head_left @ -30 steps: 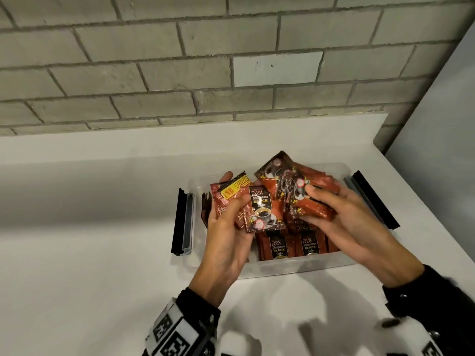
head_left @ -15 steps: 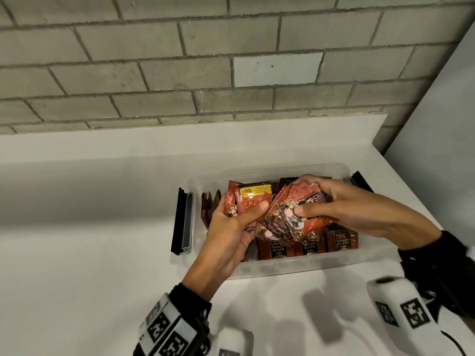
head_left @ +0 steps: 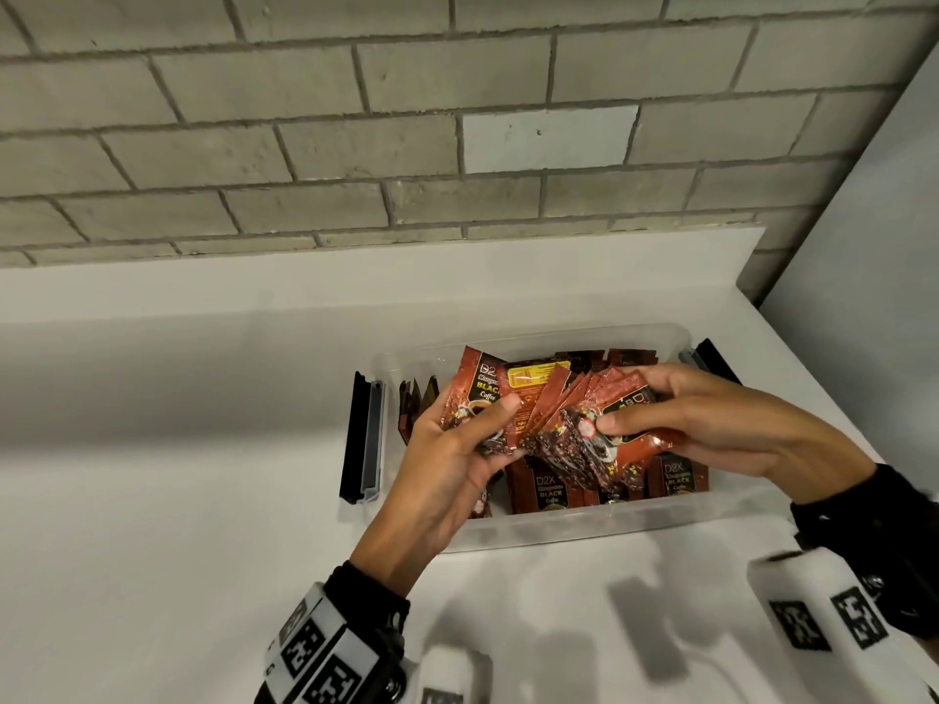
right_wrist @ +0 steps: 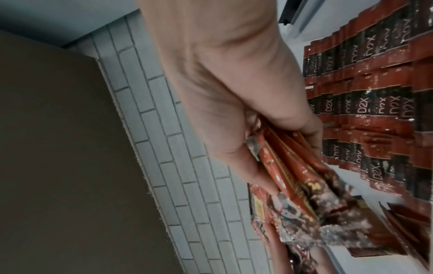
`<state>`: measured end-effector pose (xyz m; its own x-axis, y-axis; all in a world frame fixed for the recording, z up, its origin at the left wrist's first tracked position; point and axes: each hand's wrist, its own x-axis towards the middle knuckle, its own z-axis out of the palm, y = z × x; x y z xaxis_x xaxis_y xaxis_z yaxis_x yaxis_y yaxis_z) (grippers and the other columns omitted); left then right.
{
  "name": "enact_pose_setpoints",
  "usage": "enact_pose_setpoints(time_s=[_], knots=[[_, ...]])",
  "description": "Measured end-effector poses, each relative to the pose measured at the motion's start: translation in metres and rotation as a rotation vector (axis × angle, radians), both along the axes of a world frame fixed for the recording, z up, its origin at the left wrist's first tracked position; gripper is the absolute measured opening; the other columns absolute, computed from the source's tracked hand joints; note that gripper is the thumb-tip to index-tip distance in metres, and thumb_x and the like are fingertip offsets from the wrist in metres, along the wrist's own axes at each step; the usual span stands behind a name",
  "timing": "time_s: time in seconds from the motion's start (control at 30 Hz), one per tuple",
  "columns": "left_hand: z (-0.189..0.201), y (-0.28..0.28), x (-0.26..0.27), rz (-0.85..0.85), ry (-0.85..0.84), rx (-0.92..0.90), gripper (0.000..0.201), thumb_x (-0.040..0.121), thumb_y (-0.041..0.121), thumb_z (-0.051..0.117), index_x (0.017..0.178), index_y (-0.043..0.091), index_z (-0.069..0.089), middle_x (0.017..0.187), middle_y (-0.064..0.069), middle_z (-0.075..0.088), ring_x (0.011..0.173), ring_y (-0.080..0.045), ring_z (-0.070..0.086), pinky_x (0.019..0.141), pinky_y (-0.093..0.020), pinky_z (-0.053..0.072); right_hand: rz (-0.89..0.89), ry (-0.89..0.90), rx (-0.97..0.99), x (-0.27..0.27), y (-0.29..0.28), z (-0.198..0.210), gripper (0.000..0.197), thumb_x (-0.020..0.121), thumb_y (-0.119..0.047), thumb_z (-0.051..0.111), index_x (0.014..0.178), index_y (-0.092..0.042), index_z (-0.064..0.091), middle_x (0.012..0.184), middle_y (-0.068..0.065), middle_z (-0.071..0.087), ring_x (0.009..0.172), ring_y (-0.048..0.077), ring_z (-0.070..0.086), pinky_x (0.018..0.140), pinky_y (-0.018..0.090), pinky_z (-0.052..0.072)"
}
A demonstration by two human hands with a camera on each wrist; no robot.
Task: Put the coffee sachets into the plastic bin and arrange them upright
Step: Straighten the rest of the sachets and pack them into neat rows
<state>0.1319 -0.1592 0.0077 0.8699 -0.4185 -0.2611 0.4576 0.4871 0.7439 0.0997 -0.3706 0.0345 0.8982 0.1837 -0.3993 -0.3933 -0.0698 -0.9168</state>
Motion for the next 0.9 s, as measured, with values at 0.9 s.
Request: enact_pose_setpoints(time_s=[0.9], knots=[[-0.012, 0.007, 0.011, -0.002, 0.057, -0.001, 0.055, 0.073, -0.003, 0.066, 0.125, 0.001, 0.049, 0.112, -0.021, 0.067, 0.106, -0.034, 0.065, 0.096, -0.048, 0.049, -0.039, -0.935, -0.893, -0.017, 0.002, -0.001, 0.041, 0.084, -0.007, 0.067, 0.121, -0.026, 0.06, 0.1, -0.007, 0.059, 0.096, 0.013, 0.054, 0.085, 0.026, 0.047]])
